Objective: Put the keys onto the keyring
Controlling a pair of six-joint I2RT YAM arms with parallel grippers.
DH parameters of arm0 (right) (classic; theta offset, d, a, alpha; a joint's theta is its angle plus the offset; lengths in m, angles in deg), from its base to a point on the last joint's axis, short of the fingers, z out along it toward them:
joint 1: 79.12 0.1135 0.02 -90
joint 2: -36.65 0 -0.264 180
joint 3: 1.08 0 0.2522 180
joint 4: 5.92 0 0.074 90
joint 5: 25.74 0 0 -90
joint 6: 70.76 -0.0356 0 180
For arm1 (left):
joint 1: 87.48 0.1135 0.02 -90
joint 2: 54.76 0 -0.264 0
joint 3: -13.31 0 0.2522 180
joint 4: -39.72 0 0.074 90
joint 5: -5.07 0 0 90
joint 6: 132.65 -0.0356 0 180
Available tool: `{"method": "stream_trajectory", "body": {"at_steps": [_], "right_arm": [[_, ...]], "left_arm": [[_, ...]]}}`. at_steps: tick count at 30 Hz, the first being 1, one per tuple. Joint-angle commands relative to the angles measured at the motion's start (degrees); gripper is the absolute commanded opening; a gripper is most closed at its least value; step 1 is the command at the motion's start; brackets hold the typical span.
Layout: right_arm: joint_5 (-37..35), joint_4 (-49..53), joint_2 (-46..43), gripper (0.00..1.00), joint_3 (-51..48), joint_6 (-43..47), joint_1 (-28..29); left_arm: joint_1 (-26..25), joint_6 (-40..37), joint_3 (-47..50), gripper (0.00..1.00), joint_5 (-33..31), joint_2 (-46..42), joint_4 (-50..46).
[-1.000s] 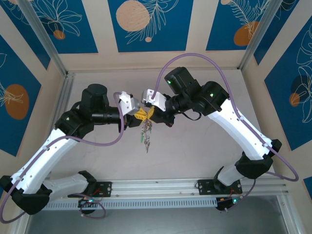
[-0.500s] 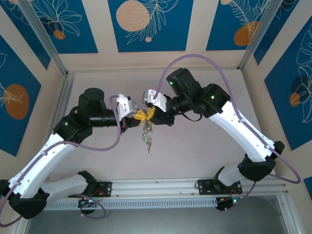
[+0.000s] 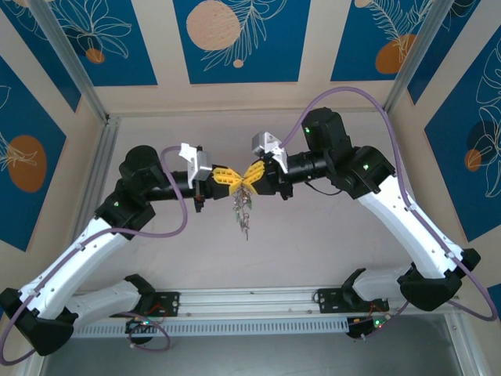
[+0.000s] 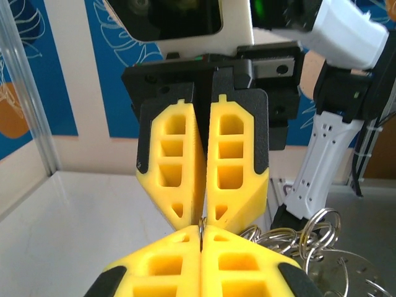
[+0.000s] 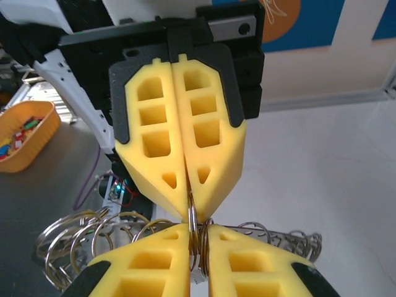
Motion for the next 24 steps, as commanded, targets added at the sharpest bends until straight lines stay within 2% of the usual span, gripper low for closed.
{"method": "stream_trajectory", "body": {"at_steps": [1,9,11,14,16,18,19,22,24], "right_arm": [[8.14,-4.03,-1.61,0.13,-2.09,-1.75,-0.37],[10.97,-9.40,-2.79,0.07,-4.77,-4.50,-2.09],[9.99,-10.51,-2.62,0.00,-5.10,-5.61,-2.56],[7.50,-10.32,-1.79,0.00,-4.05,-6.74,-3.56],[4.72,-8.66,-1.10,0.00,-2.44,-5.96,-3.74],[2.14,-5.32,-0.08,0.00,0.05,-3.64,-3.87],[0.58,-3.47,0.55,0.00,1.42,-2.24,-3.80],[-3.87,2.12,2.55,0.00,5.05,2.08,-3.38],[-6.87,4.44,3.32,0.00,6.40,4.27,-2.74]], "left_arm": [[0.99,5.55,0.94,0.00,1.42,-1.02,12.95],[2.01,17.18,6.04,0.00,0.16,0.76,30.19],[2.01,20.10,7.31,0.00,-0.61,1.79,34.47],[2.00,21.68,7.59,0.00,-0.85,3.36,35.53],[1.92,18.29,5.72,0.00,-0.94,3.55,29.26],[1.96,12.52,2.07,0.00,-0.95,3.91,18.41],[1.87,8.54,-0.61,0.03,-1.43,4.21,10.83],[1.85,-1.39,-6.97,0.27,-4.38,4.74,-6.46],[1.86,-6.69,-10.95,0.32,-6.78,5.49,-16.08]]}}
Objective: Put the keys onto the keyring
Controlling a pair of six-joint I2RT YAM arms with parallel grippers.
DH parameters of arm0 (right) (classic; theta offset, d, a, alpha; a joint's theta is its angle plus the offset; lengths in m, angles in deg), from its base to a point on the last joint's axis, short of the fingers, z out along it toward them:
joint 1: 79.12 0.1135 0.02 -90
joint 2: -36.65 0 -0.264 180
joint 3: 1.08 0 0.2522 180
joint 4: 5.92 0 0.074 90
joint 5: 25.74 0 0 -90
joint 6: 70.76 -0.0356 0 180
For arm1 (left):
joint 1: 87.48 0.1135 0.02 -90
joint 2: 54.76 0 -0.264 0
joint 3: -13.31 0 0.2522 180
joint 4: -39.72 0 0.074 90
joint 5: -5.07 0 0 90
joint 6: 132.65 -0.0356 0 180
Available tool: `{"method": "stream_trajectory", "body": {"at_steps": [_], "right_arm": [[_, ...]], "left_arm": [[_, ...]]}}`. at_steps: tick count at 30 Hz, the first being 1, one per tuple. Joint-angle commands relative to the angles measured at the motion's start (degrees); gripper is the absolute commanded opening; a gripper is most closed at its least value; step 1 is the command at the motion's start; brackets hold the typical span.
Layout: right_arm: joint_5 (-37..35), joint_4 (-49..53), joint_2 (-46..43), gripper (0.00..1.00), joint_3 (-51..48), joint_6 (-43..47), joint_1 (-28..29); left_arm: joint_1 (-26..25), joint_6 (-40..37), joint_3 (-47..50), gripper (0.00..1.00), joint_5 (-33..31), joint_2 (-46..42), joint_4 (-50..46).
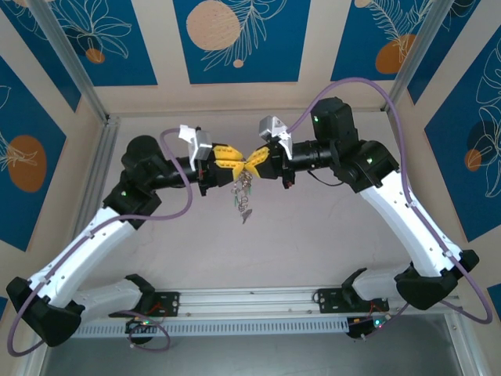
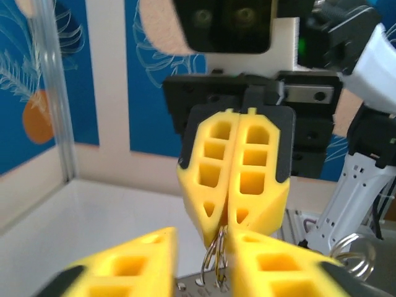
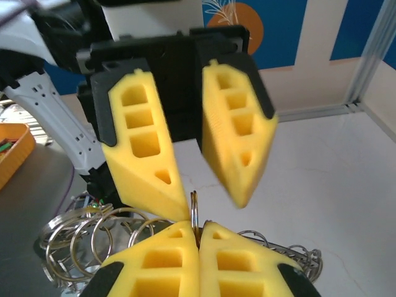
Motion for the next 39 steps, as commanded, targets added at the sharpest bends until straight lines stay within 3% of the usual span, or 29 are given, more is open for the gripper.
{"method": "stream_trajectory", "body": {"at_steps": [1,5,14,34,36,39], "right_arm": [[-5.94,6.45,1.50,0.00,3.21,5.55,1.22],[-8.56,8.68,1.99,0.00,4.60,9.25,3.17],[-8.49,12.01,4.85,0.00,10.12,11.06,5.95],[-9.97,17.05,10.24,0.00,15.99,11.15,9.50],[-9.70,17.05,10.17,0.00,16.16,11.16,9.67],[-9.65,16.97,9.91,0.00,15.91,11.55,9.94]], "left_arm": [[-0.11,-13.33,-7.71,0.32,-4.39,0.87,-21.20],[-0.10,-17.77,-11.74,0.30,-7.32,2.40,-29.67],[-2.00,-21.54,-12.96,0.26,-5.90,3.06,-35.95],[-3.14,-25.29,-13.57,0.25,-4.06,0.91,-42.74],[-3.16,-25.12,-13.33,0.22,-4.71,0.91,-42.38],[-3.43,-24.90,-12.97,0.11,-5.99,0.60,-41.30]]}}
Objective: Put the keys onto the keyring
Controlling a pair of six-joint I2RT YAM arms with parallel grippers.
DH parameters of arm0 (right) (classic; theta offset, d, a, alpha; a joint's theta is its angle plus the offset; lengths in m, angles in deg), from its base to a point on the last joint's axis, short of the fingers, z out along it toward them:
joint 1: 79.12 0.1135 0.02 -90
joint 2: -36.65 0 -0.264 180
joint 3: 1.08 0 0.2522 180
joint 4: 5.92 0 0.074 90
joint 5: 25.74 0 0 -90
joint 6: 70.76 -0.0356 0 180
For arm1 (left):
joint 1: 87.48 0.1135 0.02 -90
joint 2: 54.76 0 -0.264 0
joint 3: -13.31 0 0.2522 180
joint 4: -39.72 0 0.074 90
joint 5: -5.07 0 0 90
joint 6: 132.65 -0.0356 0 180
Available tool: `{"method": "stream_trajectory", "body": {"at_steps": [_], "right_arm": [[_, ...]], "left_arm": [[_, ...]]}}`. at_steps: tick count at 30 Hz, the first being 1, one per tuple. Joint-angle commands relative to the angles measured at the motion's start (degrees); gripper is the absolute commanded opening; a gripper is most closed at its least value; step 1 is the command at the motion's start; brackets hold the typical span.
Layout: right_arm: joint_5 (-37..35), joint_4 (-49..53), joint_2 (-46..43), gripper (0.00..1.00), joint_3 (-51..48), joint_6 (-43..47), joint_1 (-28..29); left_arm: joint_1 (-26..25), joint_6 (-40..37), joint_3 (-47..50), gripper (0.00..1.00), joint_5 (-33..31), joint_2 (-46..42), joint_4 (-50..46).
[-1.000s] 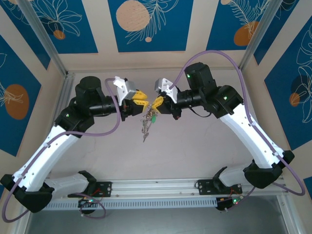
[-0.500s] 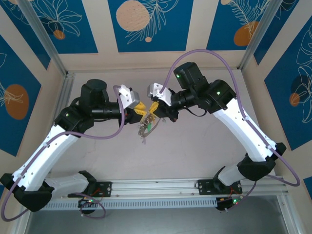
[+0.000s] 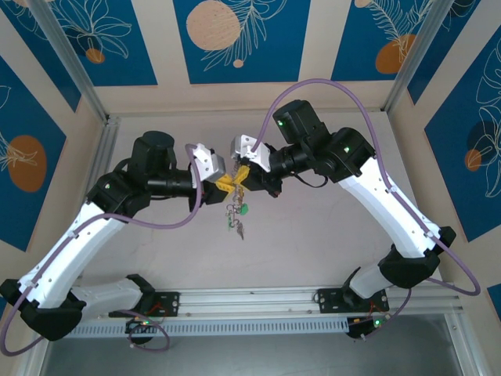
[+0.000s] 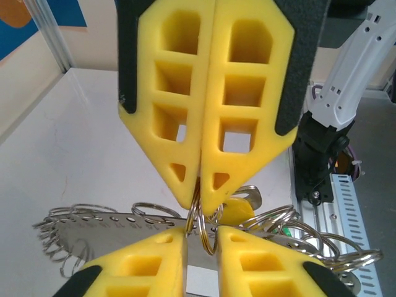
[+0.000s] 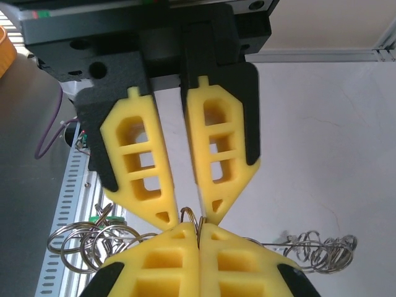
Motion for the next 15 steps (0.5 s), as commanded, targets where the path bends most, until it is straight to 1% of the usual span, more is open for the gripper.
{"method": "stream_trajectory", "body": {"at_steps": [1,3,7,10,11,12,13,15], "right_arm": [[1.84,-2.27,-0.10,0.00,1.90,0.17,0.71],[1.90,-2.36,-0.36,0.00,1.46,0.29,0.80],[2.83,-3.15,-1.20,0.00,0.68,-0.15,0.89],[3.29,-4.17,-2.17,0.00,-0.50,-0.82,0.76],[3.28,-4.43,-2.42,0.04,-0.99,-1.08,0.61],[3.33,-4.63,-2.61,0.10,-1.56,-1.60,0.29],[3.55,-4.72,-2.83,0.15,-2.09,-2.27,-0.10],[4.12,-4.90,-3.38,0.20,-3.19,-3.67,-1.01]], "left_arm": [[-0.93,-0.25,-0.83,0.07,0.09,-1.19,0.27],[-0.91,-0.11,-0.74,0.01,-0.37,-1.23,0.89],[-1.10,0.16,-0.41,0.00,-1.77,-1.32,2.24],[-1.07,0.93,1.18,0.00,-1.44,-2.21,5.65],[-1.11,1.28,1.88,0.00,-1.16,-2.69,7.18],[-1.09,1.61,2.52,0.00,-0.90,-3.18,8.62],[-1.05,1.90,2.92,0.00,-0.63,-3.41,9.56],[-1.08,2.16,3.29,0.00,-0.27,-3.58,10.79]]}}
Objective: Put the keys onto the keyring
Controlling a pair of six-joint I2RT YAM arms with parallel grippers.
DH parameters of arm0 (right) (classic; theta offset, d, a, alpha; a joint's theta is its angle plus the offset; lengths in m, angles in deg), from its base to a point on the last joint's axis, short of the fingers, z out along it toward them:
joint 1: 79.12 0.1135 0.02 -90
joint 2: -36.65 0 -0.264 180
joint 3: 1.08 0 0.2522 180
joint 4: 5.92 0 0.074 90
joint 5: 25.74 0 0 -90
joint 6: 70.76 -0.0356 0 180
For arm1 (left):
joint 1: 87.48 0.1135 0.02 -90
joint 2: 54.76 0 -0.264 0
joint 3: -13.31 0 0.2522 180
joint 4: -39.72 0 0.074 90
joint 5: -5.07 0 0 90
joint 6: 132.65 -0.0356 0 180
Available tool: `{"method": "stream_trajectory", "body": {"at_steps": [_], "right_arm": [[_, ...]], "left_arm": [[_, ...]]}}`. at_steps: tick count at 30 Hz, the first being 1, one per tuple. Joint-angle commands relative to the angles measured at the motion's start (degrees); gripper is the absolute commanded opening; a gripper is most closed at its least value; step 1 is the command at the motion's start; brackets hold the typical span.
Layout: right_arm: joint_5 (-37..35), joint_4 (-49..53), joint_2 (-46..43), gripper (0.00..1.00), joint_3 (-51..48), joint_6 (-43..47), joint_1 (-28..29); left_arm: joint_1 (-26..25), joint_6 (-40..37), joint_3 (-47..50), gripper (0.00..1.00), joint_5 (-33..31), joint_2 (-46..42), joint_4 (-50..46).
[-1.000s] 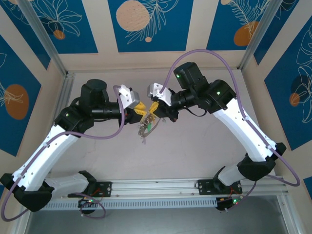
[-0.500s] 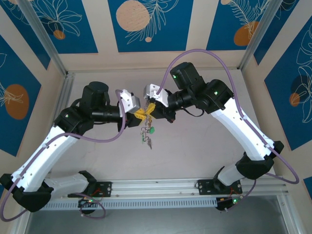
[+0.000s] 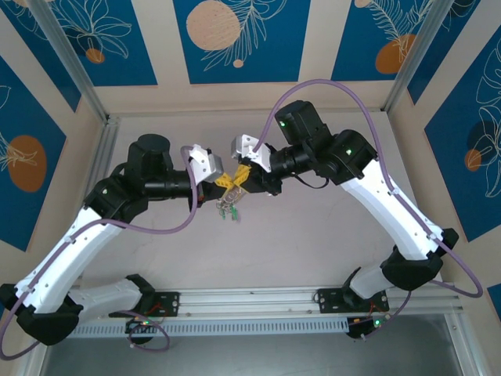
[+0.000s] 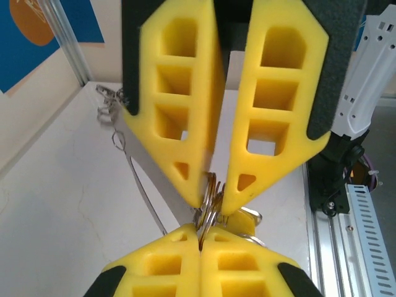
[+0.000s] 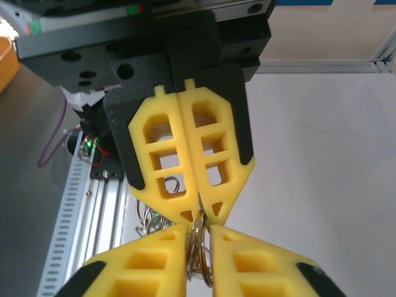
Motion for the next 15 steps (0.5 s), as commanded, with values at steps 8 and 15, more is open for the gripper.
{"method": "stream_trajectory", "body": {"at_steps": [8,15], "right_arm": [[4.56,-4.71,-5.09,0.10,-7.54,-5.83,-3.45],[6.39,-5.73,-5.98,0.00,-9.55,-6.73,-4.23]], "left_arm": [[-0.55,1.82,1.54,0.00,2.54,-1.41,8.92],[-0.61,3.94,3.41,0.00,2.90,-2.23,13.44]]}}
